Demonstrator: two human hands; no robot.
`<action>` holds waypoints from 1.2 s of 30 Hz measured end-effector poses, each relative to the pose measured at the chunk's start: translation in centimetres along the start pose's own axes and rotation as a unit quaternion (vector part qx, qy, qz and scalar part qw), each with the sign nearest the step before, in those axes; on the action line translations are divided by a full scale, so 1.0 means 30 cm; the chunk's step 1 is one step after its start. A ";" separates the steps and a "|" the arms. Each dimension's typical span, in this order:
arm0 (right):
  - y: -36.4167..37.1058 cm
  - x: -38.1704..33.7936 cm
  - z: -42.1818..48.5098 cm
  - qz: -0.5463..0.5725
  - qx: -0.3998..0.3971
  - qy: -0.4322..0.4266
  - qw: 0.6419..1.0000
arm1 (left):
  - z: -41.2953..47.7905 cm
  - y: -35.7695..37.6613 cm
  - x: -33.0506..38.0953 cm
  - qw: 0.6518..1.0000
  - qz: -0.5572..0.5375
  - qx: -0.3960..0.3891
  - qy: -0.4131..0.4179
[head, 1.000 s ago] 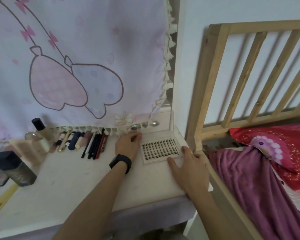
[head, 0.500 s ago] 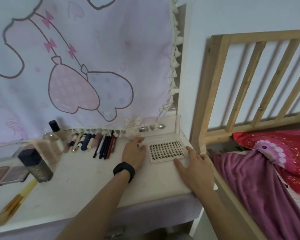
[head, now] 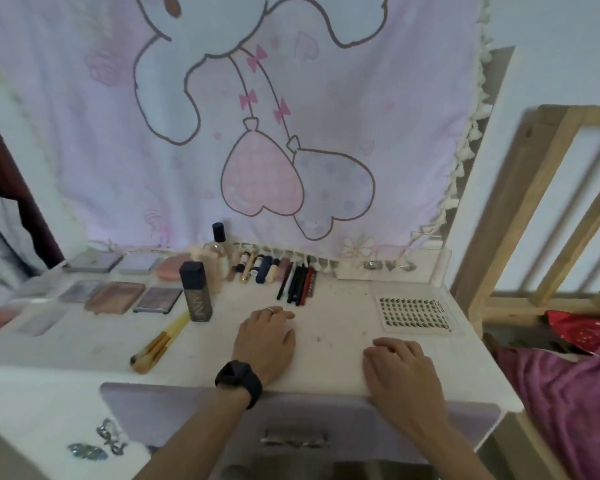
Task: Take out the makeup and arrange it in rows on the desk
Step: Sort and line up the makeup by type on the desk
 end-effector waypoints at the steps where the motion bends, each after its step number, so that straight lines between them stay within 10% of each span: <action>1: 0.013 -0.040 0.015 0.002 -0.002 -0.009 1.000 | 0.000 -0.010 -0.045 1.000 0.008 -0.004 -0.018; 16: 0.193 -0.311 0.401 0.027 -0.148 -0.014 0.988 | 0.008 0.006 -0.188 0.995 -0.015 -0.060 -0.078; 23: 0.131 -0.251 0.369 0.076 -0.008 0.050 0.996 | 0.015 -0.001 -0.185 0.996 -0.026 -0.052 -0.072; 36: 0.107 -0.204 0.353 -0.013 -0.073 0.065 0.995 | -0.001 -0.004 -0.177 0.995 -0.029 -0.056 -0.071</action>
Point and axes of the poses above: each hand's wrist, its own z-axis towards the middle knuckle, its own y-axis out of the palm, x = y × z, the point moved 9 cm from there along z, towards the middle knuckle, and after that the axes turned 6 degrees about -x, right-handed, at the moved point
